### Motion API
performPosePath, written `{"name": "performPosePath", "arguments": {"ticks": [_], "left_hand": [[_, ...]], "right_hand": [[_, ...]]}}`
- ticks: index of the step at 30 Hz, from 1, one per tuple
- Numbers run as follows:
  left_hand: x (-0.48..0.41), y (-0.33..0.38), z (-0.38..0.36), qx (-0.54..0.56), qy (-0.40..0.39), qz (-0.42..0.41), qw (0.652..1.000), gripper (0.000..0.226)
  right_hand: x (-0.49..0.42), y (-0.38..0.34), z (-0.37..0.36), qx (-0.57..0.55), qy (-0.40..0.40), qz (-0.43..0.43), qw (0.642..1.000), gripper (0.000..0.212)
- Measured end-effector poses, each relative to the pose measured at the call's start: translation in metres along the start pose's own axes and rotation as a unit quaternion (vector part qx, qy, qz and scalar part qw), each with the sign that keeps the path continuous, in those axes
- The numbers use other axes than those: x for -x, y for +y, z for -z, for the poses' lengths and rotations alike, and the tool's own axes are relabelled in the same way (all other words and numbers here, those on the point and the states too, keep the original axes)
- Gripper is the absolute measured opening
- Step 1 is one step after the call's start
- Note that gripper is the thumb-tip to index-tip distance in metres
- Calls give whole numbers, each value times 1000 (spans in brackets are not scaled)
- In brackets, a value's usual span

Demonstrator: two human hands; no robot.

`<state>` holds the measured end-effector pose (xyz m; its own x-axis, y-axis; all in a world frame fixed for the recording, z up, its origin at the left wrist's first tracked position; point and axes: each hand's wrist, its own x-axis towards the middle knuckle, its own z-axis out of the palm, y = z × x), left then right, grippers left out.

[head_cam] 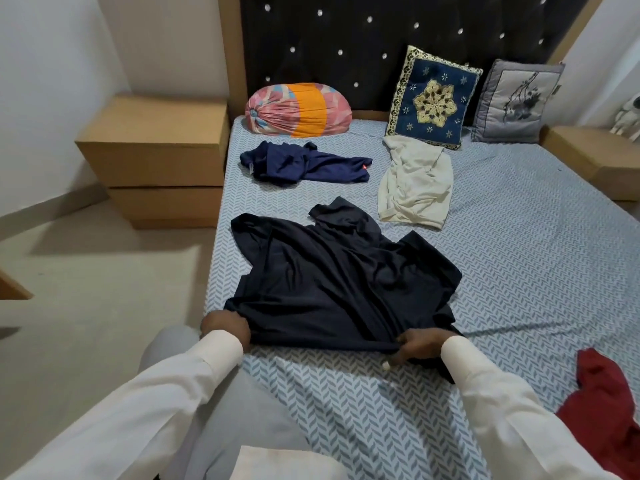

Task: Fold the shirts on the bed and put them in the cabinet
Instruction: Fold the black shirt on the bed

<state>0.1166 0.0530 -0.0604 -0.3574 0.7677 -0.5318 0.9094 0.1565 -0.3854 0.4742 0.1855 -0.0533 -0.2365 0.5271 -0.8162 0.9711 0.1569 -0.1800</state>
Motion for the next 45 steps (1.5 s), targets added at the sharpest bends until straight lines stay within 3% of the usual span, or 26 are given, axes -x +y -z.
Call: {"name": "performPosePath", "arguments": {"ticks": [2,5,7,9,10,12,13,14,16,17,19,21,23,25,27,29,31,33,36,39,42,45], "left_hand": [[-13,-2,2,-20,-45,-11,999,43],[-30,-7,11,-27,-86,5,996,44],[-38,-15,31,54,-111,9,992,41],[-50,-31,59,254,-140,16,957,35],[-58,-41,72,394,-166,24,904,30],[-72,-61,105,666,-228,2,710,33],[-85,-71,122,756,-207,-15,621,37],[-98,-82,149,824,-153,-26,546,38],[-102,-97,218,891,-23,-70,448,36],[-94,-105,259,905,34,-99,413,33],[-80,-129,335,915,124,-152,354,29],[-74,-163,397,905,192,-185,330,33],[-64,-196,441,891,244,-206,324,40],[-51,-219,466,877,282,-202,331,45],[-44,-232,470,849,321,-190,374,47],[-41,-236,460,789,363,-162,468,53],[-49,-232,432,664,410,-72,621,59],[-57,-217,394,543,435,-13,718,49],[-68,-194,330,451,447,15,772,27],[-93,-174,254,370,397,16,840,36],[-112,-143,180,291,318,-9,902,40],[-111,-104,116,187,305,-39,933,33]], "right_hand": [[0,-5,9,60,-35,-20,997,67],[-12,-9,20,144,-17,-64,987,70],[-17,-17,36,193,-19,-85,977,69],[-16,-25,66,211,1,-56,976,59],[-16,-27,85,178,19,-42,983,55],[-6,-36,127,26,104,-31,994,51],[1,-43,150,-92,157,-33,983,48],[4,-53,178,-247,206,-5,947,42],[19,-78,230,-579,259,80,769,26],[32,-94,261,-667,278,134,679,25],[60,-119,320,-717,332,234,566,34],[91,-136,366,-693,400,294,523,43],[124,-143,397,-621,478,310,538,56],[151,-140,416,-496,575,276,590,69],[162,-130,425,-330,638,208,664,64],[165,-120,422,-182,662,133,714,52],[161,-114,412,-60,663,70,743,41],[146,-103,396,38,650,10,759,33],[108,-80,364,146,595,-45,789,26],[62,-58,319,214,550,-66,805,25],[24,-36,266,227,513,-77,824,27],[-6,-5,215,196,469,-77,858,31]]}}
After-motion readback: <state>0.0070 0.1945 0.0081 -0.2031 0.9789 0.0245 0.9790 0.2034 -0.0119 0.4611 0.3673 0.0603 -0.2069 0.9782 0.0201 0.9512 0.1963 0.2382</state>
